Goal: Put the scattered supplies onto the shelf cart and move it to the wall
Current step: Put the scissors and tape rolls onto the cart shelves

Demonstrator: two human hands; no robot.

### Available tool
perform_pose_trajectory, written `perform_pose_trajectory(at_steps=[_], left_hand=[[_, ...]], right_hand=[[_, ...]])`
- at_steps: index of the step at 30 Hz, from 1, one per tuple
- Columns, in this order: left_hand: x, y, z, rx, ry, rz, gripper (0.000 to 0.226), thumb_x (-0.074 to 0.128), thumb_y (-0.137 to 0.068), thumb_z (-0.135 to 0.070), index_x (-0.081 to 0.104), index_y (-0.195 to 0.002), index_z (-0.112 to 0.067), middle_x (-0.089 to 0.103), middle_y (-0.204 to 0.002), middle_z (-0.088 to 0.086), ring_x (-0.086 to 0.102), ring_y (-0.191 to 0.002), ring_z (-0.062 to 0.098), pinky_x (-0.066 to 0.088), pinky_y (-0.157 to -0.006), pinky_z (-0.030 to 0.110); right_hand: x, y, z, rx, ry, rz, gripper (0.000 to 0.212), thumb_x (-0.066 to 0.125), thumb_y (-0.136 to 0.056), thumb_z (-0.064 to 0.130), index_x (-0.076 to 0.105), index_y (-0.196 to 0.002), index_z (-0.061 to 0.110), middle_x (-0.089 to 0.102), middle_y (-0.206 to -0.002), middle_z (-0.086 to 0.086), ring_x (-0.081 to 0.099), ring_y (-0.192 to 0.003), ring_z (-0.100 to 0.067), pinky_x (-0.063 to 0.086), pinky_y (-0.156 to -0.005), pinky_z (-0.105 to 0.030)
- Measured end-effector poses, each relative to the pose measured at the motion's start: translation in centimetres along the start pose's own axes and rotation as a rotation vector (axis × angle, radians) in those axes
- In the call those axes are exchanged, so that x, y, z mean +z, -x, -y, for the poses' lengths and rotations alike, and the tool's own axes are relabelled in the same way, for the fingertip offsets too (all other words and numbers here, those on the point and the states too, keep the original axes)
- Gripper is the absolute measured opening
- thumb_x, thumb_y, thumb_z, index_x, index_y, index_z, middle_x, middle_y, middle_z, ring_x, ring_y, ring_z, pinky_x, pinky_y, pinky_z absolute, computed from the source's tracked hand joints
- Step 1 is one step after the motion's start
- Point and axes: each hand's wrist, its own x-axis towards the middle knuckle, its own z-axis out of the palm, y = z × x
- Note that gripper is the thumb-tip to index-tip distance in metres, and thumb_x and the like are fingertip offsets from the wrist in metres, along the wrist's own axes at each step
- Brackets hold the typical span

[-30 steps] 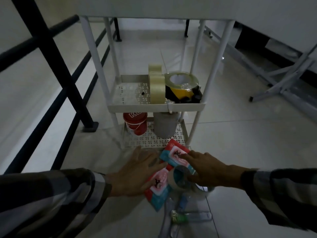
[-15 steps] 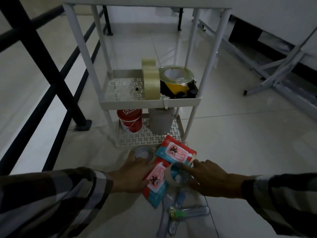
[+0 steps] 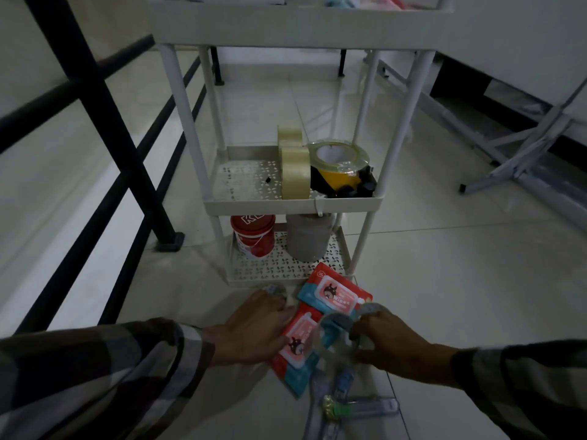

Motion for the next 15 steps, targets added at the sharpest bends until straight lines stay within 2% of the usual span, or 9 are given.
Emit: perform_pose_trajectory(at_steps=[2, 4, 6, 7, 8, 11, 15], left_hand=[[-0.5, 0.1, -0.4, 0.035, -0.013, -0.083, 0.027, 0.047, -0.102, -0.049, 0.060, -0.109, -0.026, 0.066, -0.105, 0.002, 0.057, -0.099, 0.023, 0.045, -0.099, 0.038], [-1.8, 0.1, -0.9, 0.065, 0.090, -0.167, 0.021, 0.053, -0.103, -0.042, 0.064, -0.108, -0.024, 0.067, -0.106, 0.000, 0.058, -0.098, 0.020, 0.048, -0.096, 0.038], [-3.4, -0.1, -1.4, 0.096, 0.198, -0.255, 0.021, 0.058, -0.102, -0.035, 0.069, -0.114, -0.021, 0.070, -0.111, -0.001, 0.059, -0.101, 0.016, 0.048, -0.095, 0.030], [-4.3, -0.2, -1.7, 0.097, 0.220, -0.309, 0.027, 0.058, -0.103, -0.034, 0.071, -0.122, -0.020, 0.071, -0.116, -0.002, 0.060, -0.105, 0.014, 0.045, -0.099, 0.025], [-5.1, -0.4, -1.7, 0.093, 0.223, -0.363, 0.031, 0.058, -0.103, -0.033, 0.071, -0.128, -0.019, 0.072, -0.121, -0.002, 0.061, -0.110, 0.013, 0.042, -0.101, 0.024], [-7.2, -0.9, -1.2, 0.094, 0.157, -0.516, 0.036, 0.069, -0.098, -0.023, 0.071, -0.133, -0.014, 0.072, -0.131, 0.003, 0.062, -0.124, 0.017, 0.044, -0.111, 0.037], [-9.6, -0.9, -0.1, 0.114, 0.031, -0.632, 0.038, 0.075, -0.092, -0.018, 0.073, -0.130, -0.013, 0.073, -0.130, 0.005, 0.065, -0.124, 0.022, 0.043, -0.112, 0.045]], right_hand=[[-1.1, 0.2, 0.5, -0.039, 0.006, -0.059, 0.036, 0.061, -0.096, 0.051, 0.061, -0.125, 0.031, 0.049, -0.144, 0.011, 0.045, -0.132, -0.004, 0.034, -0.092, -0.007], [-2.2, 0.2, 1.0, -0.069, 0.026, -0.115, 0.042, 0.057, -0.092, 0.061, 0.060, -0.124, 0.033, 0.051, -0.139, 0.013, 0.046, -0.124, 0.000, 0.039, -0.096, -0.010], [-3.1, 0.3, 1.3, -0.084, 0.037, -0.188, 0.059, 0.044, -0.083, 0.082, 0.060, -0.117, 0.036, 0.053, -0.131, 0.015, 0.046, -0.116, 0.001, 0.048, -0.099, -0.020], [-3.5, 0.3, 1.2, -0.109, 0.050, -0.256, 0.064, 0.038, -0.081, 0.087, 0.061, -0.114, 0.037, 0.055, -0.126, 0.015, 0.048, -0.111, 0.000, 0.052, -0.095, -0.026], [-3.9, 0.4, 1.2, -0.143, 0.057, -0.342, 0.061, 0.037, -0.083, 0.085, 0.062, -0.111, 0.037, 0.056, -0.121, 0.015, 0.049, -0.106, -0.001, 0.054, -0.089, -0.027], [-5.2, 1.0, 1.2, -0.236, -0.018, -0.596, 0.046, 0.047, -0.092, 0.074, 0.062, -0.107, 0.033, 0.060, -0.111, 0.010, 0.052, -0.097, -0.006, 0.051, -0.079, -0.023], [-7.2, 0.9, 1.5, -0.291, -0.112, -0.746, 0.041, 0.052, -0.093, 0.068, 0.058, -0.110, 0.031, 0.057, -0.115, 0.009, 0.053, -0.098, -0.009, 0.048, -0.077, -0.024]])
